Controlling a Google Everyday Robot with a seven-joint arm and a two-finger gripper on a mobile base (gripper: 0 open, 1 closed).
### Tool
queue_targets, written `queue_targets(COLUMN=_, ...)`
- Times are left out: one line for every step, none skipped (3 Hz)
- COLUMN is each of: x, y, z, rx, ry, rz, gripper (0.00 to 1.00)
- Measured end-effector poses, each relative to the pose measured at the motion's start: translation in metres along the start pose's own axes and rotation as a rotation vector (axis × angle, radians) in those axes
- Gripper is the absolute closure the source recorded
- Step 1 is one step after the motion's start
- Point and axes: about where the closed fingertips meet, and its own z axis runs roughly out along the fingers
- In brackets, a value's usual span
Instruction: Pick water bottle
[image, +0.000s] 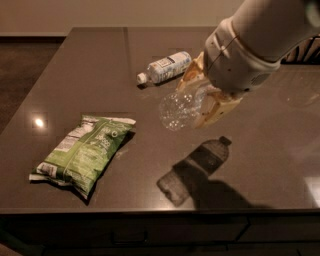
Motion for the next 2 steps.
queue_targets(x=-0.0091, y=-0.0092, z=-0.0219, rx=0.076, ry=-0.013, rz=0.017, gripper=1.0)
queue_targets(x=-0.0109, y=-0.0102, z=-0.0243, rx=0.084, ry=-0.014, rz=0.017, gripper=1.0)
